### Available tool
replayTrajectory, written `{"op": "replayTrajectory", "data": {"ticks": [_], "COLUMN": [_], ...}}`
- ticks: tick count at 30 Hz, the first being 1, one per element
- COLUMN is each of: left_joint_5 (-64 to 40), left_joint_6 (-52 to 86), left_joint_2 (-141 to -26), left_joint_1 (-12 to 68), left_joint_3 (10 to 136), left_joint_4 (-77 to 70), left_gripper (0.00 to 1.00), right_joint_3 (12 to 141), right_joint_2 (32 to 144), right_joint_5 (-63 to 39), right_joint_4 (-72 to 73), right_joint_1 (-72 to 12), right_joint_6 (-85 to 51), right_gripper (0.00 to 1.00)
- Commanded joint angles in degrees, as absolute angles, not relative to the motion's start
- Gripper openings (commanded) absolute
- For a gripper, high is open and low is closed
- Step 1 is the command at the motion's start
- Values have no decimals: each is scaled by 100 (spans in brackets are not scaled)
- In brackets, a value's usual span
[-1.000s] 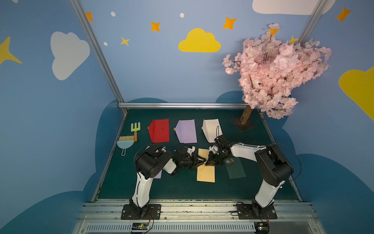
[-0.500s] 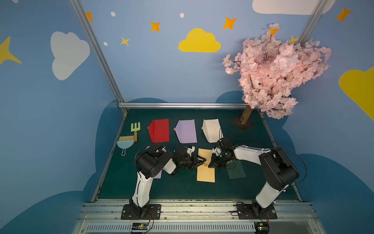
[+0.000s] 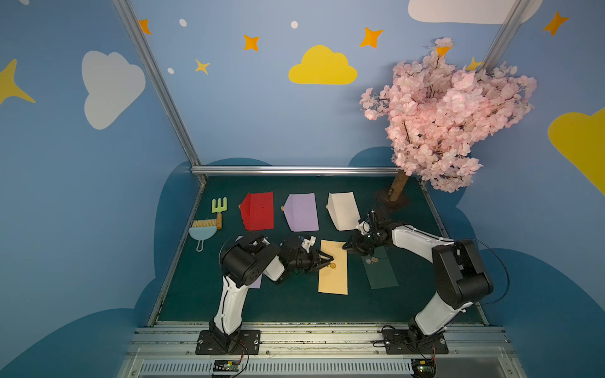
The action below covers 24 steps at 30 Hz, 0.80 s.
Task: Open the envelope
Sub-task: Pick up the envelope from the center of the board.
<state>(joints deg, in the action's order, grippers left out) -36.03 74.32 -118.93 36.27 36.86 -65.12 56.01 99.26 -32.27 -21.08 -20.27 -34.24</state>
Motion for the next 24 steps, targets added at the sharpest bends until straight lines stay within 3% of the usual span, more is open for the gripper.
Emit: {"op": "replayTrajectory", "data": {"ticks": [1, 11, 24], "left_joint_5": [-3716, -3966, -3668], "left_joint_6": [7300, 6966, 6671], "left_joint_2": [-11934, -11491, -11437], "left_joint_1": [3545, 3577, 3438], "left_joint_3": [3733, 3787, 3573], "left_joint_4": [-6384, -5987, -4850], "left_gripper": [35, 36, 35], "right_joint_3": [5764, 6169, 6525], "right_joint_2": [10195, 10793, 11669], "right_joint_5": [-3314, -3382, -3401], "right_joint_4": [-2026, -2017, -2177], "right_joint_1": [-1929, -1683, -1574], "right_joint_6": [-3338, -3178, -2826], "right_gripper": [34, 43, 45]}}
